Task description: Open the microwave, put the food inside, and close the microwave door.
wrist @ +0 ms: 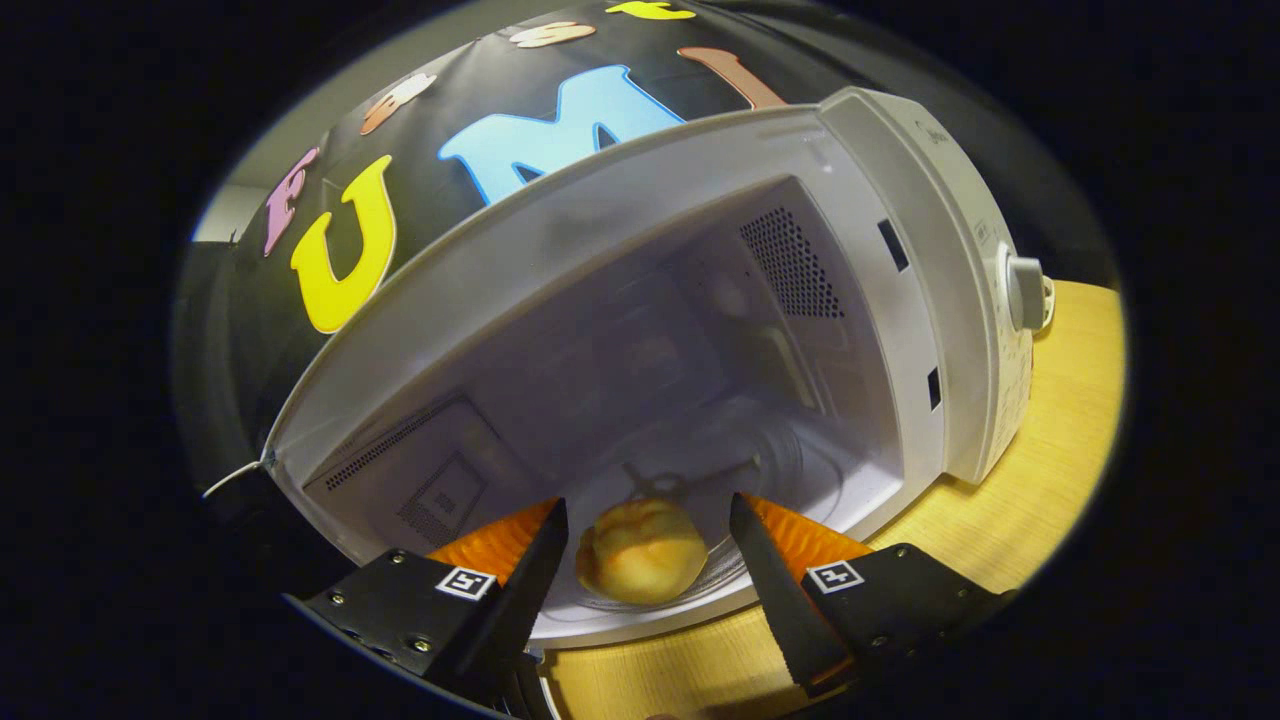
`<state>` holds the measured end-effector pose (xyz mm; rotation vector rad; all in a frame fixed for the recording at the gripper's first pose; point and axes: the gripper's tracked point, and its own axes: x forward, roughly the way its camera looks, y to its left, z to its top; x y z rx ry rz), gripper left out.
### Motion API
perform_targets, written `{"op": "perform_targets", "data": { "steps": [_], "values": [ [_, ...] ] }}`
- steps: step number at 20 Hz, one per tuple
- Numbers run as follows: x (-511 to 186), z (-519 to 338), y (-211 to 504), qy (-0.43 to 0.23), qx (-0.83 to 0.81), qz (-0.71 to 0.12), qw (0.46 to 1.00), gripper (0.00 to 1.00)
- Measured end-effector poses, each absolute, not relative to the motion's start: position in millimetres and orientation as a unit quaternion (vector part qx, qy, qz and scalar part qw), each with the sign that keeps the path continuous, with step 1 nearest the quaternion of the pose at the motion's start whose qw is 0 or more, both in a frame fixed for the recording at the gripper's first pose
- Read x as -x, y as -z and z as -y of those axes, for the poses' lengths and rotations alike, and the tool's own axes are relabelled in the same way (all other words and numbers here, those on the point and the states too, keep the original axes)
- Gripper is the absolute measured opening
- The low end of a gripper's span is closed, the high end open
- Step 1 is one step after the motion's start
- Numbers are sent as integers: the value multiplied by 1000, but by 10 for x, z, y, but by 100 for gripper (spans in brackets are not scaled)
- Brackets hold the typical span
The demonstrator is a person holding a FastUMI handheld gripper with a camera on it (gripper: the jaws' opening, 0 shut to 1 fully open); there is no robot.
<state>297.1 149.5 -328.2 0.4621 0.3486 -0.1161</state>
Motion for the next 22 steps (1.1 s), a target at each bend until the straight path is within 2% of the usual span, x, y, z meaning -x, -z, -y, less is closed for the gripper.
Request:
{"op": "perform_targets", "data": {
  "steps": [9,19,22],
  "values": [
    [-1964,-1574,2236,-34,-125,-147,981,97],
    [-792,-1598,1330,-128,-75,-137,979,97],
    [-502,-1798,1131,-178,-56,-129,974,97]
  ]
}}
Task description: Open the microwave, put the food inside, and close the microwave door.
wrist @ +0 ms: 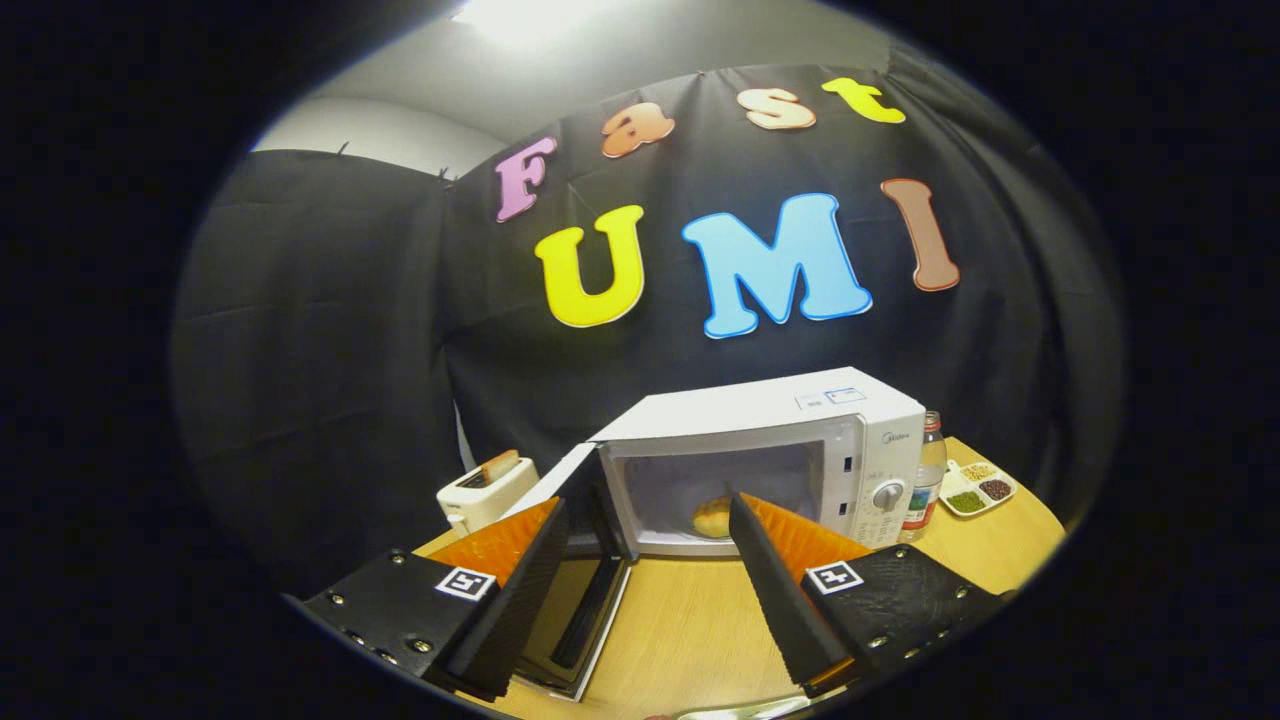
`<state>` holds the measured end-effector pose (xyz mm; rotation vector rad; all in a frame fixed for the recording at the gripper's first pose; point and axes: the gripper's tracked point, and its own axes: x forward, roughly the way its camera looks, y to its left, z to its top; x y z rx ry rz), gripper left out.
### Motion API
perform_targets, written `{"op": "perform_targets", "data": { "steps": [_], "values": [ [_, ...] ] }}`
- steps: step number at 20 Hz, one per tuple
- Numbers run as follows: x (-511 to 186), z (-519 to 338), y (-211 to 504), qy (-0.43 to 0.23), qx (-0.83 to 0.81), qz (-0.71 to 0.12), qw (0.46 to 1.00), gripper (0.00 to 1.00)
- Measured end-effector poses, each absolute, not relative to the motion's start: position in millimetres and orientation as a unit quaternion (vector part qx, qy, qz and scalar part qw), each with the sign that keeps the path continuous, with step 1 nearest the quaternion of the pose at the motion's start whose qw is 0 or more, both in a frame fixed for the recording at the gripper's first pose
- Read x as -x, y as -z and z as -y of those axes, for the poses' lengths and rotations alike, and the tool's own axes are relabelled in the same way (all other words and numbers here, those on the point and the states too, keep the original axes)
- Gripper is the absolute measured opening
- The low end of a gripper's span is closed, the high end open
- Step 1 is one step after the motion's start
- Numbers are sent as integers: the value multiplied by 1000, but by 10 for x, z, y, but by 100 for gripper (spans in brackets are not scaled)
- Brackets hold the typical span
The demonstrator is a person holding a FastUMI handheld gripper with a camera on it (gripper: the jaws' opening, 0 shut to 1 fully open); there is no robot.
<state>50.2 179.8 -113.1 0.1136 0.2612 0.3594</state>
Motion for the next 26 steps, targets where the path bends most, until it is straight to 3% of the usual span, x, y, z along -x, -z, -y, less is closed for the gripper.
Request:
{"op": "perform_targets", "data": {
  "steps": [9,21,23,25,26],
  "values": [
    [187,-2876,806,-327,-49,-112,937,97],
    [872,-3775,1433,-438,-48,-186,878,95],
    [912,-3815,1651,-436,-39,-210,874,78],
    [905,-3804,1811,-426,-34,-228,875,37],
    [869,-3773,1930,-412,-27,-235,880,25]
  ]
}}
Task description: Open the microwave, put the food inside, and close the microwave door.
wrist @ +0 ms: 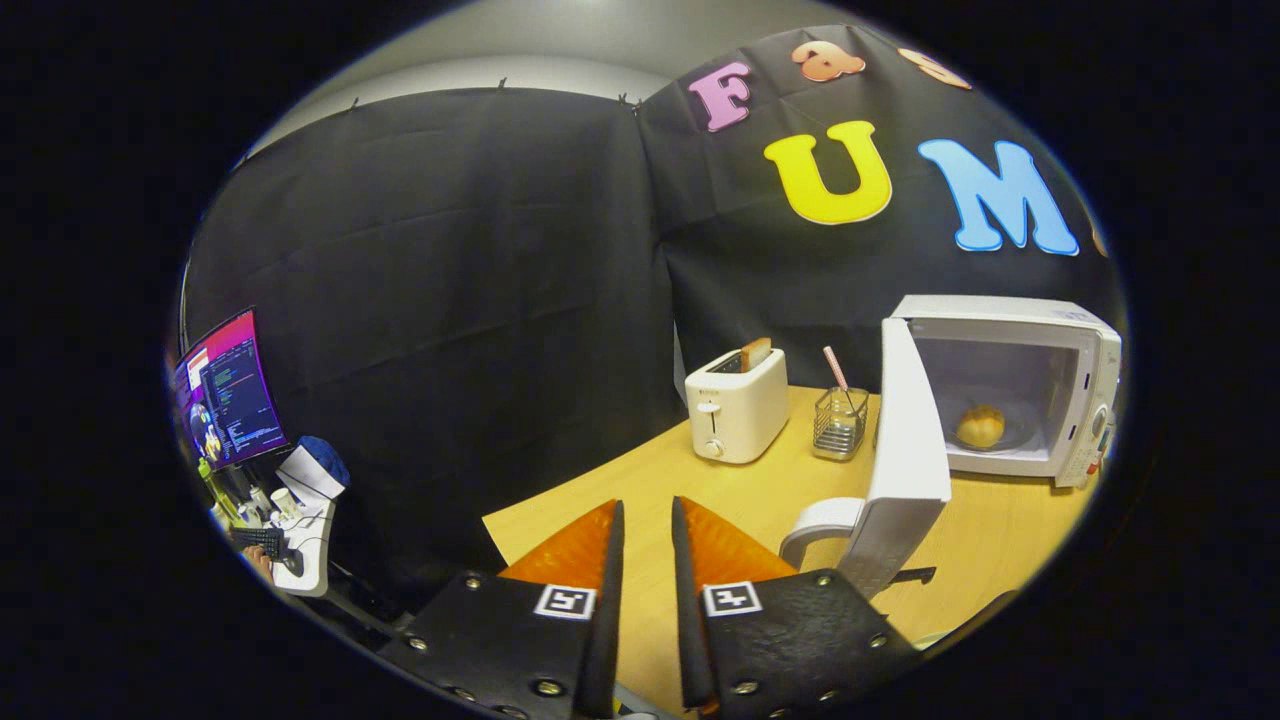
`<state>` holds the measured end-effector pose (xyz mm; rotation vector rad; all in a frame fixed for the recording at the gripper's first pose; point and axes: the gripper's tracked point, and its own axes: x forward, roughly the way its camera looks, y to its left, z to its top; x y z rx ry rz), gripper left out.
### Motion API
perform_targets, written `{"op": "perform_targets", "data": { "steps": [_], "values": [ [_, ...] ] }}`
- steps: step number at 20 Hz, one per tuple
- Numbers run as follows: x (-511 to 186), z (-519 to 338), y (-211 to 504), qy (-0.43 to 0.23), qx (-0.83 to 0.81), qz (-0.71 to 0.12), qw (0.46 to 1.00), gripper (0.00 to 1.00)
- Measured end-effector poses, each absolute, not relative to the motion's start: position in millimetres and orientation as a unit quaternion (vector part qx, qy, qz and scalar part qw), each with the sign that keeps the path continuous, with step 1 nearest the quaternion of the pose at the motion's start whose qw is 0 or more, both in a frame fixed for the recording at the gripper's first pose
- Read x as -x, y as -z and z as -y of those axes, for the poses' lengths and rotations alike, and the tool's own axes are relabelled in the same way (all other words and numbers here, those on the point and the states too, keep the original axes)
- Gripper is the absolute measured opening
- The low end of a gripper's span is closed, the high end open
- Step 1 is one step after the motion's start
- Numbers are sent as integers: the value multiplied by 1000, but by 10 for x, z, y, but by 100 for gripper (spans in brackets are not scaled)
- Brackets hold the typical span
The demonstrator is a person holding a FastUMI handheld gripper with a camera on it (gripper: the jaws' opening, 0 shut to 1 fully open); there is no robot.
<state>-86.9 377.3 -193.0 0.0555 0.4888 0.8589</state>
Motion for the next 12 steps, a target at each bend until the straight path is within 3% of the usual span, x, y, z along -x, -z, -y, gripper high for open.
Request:
{"op": "perform_targets", "data": {
  "steps": [2,12],
  "values": [
    [726,-3661,2090,-381,-18,-240,893,2],
    [621,-3261,2356,-336,4,-270,902,1]
  ]
}}
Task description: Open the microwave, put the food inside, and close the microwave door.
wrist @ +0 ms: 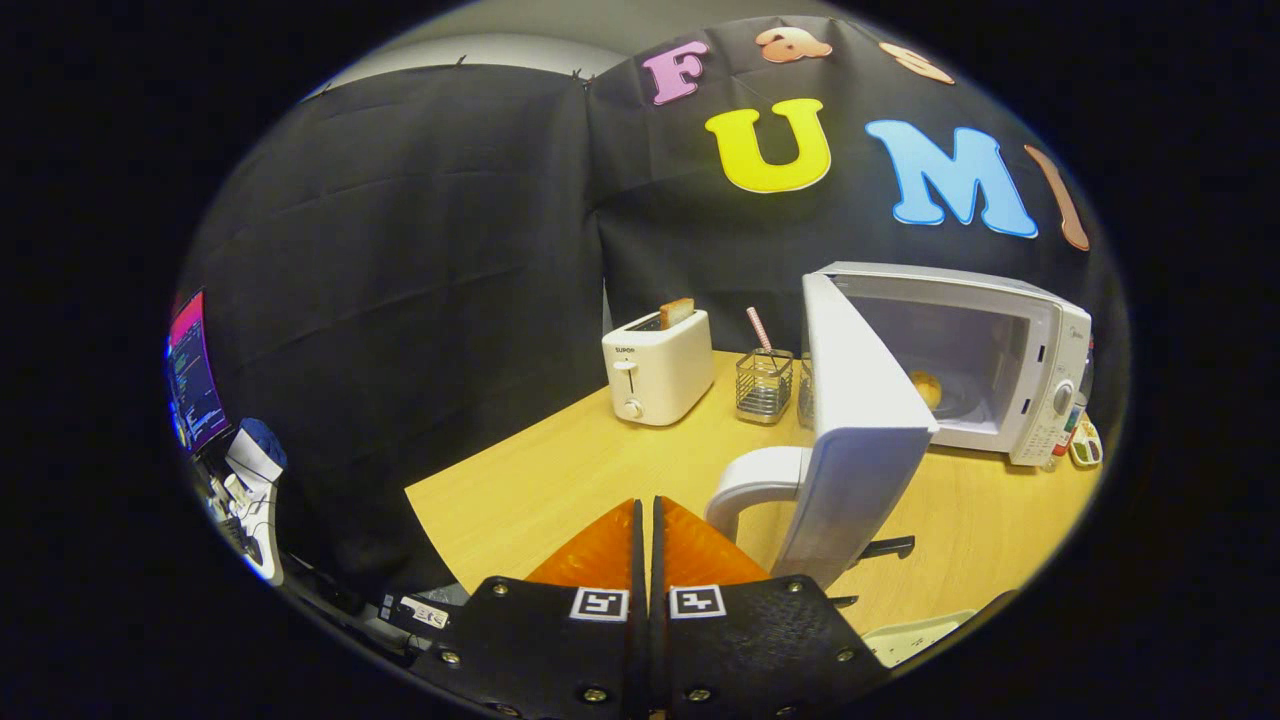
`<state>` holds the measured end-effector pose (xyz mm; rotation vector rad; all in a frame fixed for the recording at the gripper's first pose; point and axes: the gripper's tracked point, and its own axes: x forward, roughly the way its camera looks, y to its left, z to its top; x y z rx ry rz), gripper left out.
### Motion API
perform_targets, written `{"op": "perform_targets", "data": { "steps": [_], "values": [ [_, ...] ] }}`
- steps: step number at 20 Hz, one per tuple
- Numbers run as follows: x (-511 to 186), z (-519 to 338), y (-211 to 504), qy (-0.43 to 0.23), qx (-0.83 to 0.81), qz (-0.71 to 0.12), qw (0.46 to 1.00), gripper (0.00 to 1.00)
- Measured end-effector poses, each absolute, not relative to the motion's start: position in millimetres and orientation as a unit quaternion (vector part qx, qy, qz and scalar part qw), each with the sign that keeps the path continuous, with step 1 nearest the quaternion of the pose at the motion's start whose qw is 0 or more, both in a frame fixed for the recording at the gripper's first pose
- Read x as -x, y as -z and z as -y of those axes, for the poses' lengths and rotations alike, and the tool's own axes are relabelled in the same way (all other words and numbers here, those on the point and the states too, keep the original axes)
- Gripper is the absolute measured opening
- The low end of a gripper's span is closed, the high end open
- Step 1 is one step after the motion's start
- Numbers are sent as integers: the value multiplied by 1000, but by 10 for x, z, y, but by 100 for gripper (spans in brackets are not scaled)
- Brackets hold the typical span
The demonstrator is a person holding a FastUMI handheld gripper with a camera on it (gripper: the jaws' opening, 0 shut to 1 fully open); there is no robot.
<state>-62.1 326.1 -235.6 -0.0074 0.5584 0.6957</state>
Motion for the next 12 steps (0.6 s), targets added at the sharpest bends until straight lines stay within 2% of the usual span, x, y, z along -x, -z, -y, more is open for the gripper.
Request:
{"op": "perform_targets", "data": {
  "steps": [12],
  "values": [
    [217,-2343,2287,-251,16,-271,929,1]
  ]
}}
